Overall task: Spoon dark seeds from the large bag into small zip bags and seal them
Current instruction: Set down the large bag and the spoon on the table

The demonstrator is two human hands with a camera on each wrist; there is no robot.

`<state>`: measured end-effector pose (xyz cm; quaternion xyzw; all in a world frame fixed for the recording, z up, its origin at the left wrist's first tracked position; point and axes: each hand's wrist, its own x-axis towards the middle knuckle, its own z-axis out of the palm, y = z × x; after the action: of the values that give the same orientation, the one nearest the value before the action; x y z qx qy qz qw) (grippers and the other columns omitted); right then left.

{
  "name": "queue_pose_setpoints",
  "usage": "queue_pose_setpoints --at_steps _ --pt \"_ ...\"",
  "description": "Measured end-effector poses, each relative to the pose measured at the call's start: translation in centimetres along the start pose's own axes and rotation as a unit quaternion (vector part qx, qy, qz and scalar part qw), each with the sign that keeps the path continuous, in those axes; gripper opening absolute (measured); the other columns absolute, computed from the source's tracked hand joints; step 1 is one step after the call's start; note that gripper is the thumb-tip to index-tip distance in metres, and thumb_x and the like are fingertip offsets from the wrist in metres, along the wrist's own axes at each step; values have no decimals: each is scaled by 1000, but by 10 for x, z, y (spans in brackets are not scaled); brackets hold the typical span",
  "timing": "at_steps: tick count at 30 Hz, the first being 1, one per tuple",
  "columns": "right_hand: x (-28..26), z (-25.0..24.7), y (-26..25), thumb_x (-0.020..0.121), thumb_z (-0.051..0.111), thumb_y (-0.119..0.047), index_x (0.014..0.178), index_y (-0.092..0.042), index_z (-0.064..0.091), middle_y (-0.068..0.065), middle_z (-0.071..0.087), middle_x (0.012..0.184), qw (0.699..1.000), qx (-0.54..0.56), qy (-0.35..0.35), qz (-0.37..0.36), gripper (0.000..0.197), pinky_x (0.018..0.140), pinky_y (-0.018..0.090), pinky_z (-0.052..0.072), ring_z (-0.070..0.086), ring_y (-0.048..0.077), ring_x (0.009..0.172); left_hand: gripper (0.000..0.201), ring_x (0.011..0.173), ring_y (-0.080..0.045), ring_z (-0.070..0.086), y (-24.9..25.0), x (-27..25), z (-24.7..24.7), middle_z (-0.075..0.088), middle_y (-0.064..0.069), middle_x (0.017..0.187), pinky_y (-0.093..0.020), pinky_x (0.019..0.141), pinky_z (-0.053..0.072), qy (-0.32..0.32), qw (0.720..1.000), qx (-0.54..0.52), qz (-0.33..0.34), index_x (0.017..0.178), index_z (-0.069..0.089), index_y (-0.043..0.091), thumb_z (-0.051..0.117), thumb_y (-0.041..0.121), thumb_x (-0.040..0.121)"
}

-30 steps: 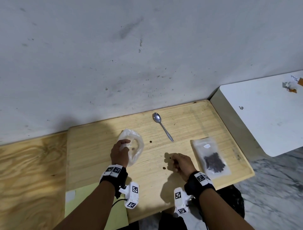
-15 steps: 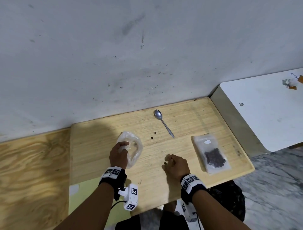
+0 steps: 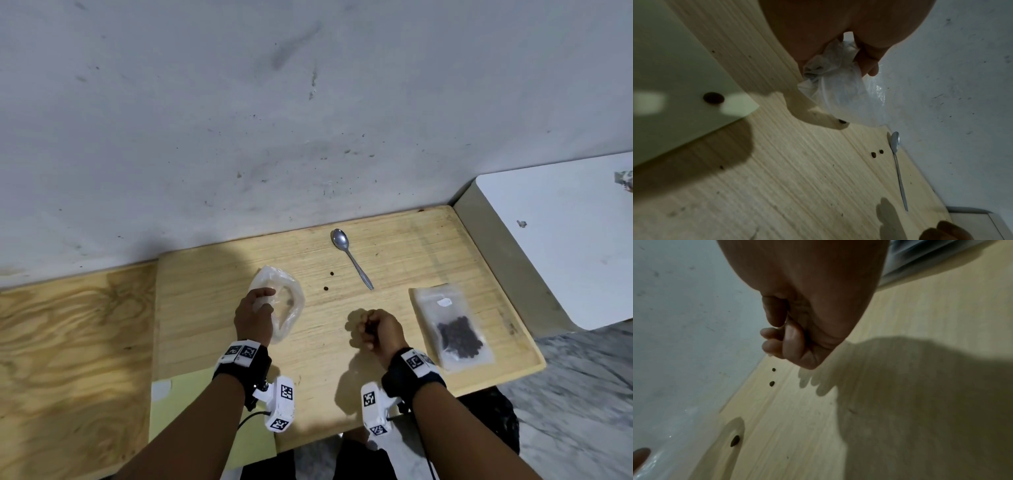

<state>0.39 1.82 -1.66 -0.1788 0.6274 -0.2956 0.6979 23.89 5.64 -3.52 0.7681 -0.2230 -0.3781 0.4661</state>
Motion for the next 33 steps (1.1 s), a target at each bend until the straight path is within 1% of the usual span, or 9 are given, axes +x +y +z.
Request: queue_pose_setpoints --at_steps 6,9,11,15,17,23,28,31,33 --pt "35 30 -33 87 47 -7 60 -12 55 4 46 58 983 -175 41 -43 29 48 26 32 37 19 49 37 103 -23 61 5 12 2 70 3 104 -38 89 47 19 1000 10 5 90 71 21 52 -7 75" --pt "51 48 -44 88 59 -22 81 -14 70 1 62 83 908 -392 29 -145 15 73 32 49 57 22 80 37 104 -23 62 7 22 5 71 1 107 -34 87 47 23 1000 5 -6 91 72 19 52 -8 75" --pt "54 59 -47 84 59 -29 99 -15 71 -3 65 94 865 -461 34 -197 24 83 27 49 59 18 89 37 105 -23 61 10 28 7 70 3 106 -35 87 48 24 1000 7 -12 90 72 20 51 -7 75" --pt "68 73 -49 91 56 -14 98 -10 67 2 70 85 859 -453 59 -230 14 55 7 44 62 14 67 38 107 -23 60 14 40 12 68 7 104 -39 93 48 26 999 1 -32 88 71 23 51 -7 76" --pt "75 76 -50 90 56 -9 94 -4 67 13 74 82 870 -430 50 -233 13 46 9 46 63 15 57 38 109 -22 60 15 44 13 68 8 106 -42 96 48 27 999 -2 -37 87 71 25 51 -6 77" --pt "84 78 -47 90 57 -2 92 2 65 12 68 76 882 -413 52 -221 9 44 10 47 58 1 43 40 110 -18 57 16 50 16 65 10 106 -39 96 47 26 999 -9 -36 82 69 29 52 -7 79" --pt "87 75 -43 95 55 -15 86 -5 66 -7 62 70 851 -461 85 -235 17 47 2 41 46 -11 44 40 109 -19 57 18 51 16 66 9 108 -39 94 47 22 999 -19 -42 82 70 29 52 -7 79" --pt "89 77 -39 86 61 -15 88 -14 61 -1 70 75 866 -425 105 -243 2 56 26 58 61 1 48 40 108 -18 57 19 48 13 66 7 109 -38 94 47 22 999 -15 -38 83 69 30 52 -6 79" --pt "91 74 -36 82 69 -21 92 -19 57 -2 65 79 858 -443 128 -227 16 63 27 52 60 14 64 41 108 -17 56 18 46 11 66 6 109 -38 94 47 23 999 -14 -35 82 69 30 52 -7 79"
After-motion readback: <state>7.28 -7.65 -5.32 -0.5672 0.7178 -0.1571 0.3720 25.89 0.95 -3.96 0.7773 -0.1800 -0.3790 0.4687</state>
